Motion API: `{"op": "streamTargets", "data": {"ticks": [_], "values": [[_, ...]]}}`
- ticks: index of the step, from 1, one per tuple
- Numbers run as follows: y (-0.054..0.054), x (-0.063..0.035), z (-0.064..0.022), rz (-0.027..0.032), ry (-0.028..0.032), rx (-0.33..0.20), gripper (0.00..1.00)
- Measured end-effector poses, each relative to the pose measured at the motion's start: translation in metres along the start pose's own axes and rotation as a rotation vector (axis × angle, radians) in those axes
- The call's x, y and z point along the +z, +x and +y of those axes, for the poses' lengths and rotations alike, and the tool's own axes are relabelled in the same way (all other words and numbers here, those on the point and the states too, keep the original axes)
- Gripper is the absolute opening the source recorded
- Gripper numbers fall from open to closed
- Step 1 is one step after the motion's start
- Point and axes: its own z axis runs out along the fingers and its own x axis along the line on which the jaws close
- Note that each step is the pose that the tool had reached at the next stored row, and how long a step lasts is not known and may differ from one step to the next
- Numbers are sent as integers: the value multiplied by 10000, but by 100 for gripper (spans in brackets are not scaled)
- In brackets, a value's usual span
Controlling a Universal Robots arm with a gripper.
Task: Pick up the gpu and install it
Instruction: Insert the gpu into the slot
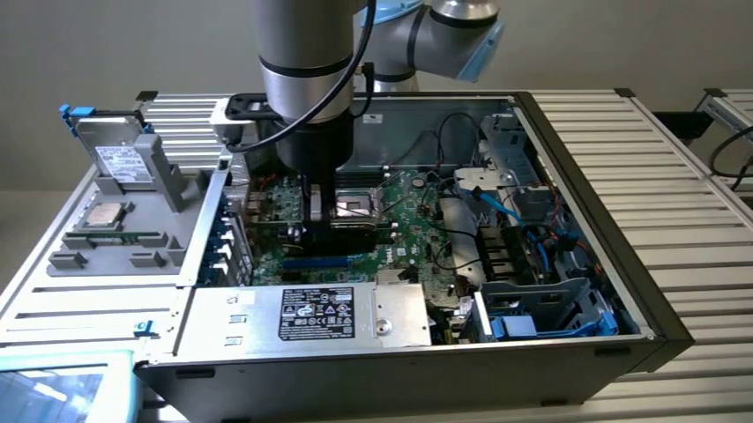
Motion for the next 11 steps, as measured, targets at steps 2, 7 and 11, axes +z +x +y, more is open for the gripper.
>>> {"op": "streamTargets", "data": {"ticks": [2, 7, 11], "values": [[-9, 10, 15, 2, -1, -5, 27], [-10, 30, 21, -3, -3, -26, 27], [-10, 40, 24, -1, -7, -40, 27]]}}
